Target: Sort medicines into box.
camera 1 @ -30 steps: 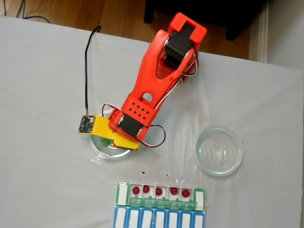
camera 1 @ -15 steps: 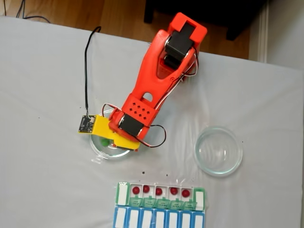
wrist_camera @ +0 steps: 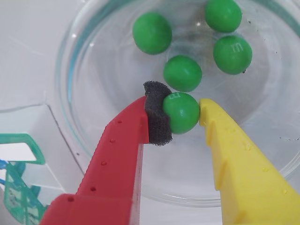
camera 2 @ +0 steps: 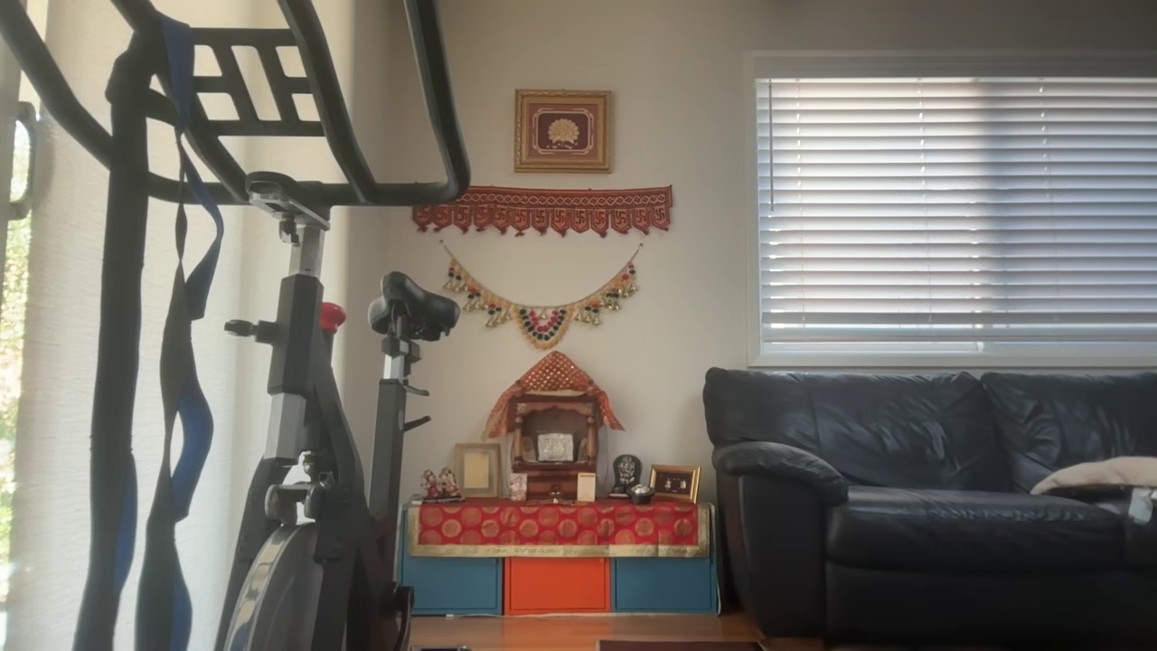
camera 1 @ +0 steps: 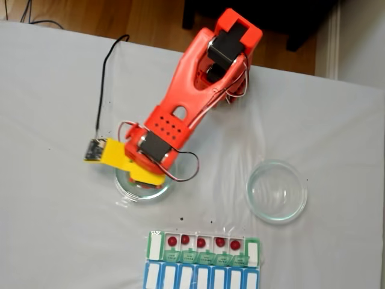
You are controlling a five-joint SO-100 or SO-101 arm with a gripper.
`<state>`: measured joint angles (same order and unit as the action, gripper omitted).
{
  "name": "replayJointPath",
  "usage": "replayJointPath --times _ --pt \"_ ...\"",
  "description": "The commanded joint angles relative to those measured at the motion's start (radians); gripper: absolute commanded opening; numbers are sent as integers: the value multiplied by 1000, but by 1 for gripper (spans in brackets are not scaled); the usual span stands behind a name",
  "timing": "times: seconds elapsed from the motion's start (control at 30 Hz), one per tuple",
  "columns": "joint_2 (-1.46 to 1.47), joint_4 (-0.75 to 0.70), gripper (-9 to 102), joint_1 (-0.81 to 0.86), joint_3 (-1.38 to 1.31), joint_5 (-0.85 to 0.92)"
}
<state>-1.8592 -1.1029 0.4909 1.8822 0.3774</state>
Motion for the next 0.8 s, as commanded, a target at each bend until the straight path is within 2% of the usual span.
replayJointPath --times 0.0,0.23,0.37,0.77 --pt "-31 -52 1 20 -161 25" --pt "-34 -206 1 3 -356 -14" --pt "-25 -322 1 -101 -446 -44" --pt "-31 -325 1 -445 -459 -256"
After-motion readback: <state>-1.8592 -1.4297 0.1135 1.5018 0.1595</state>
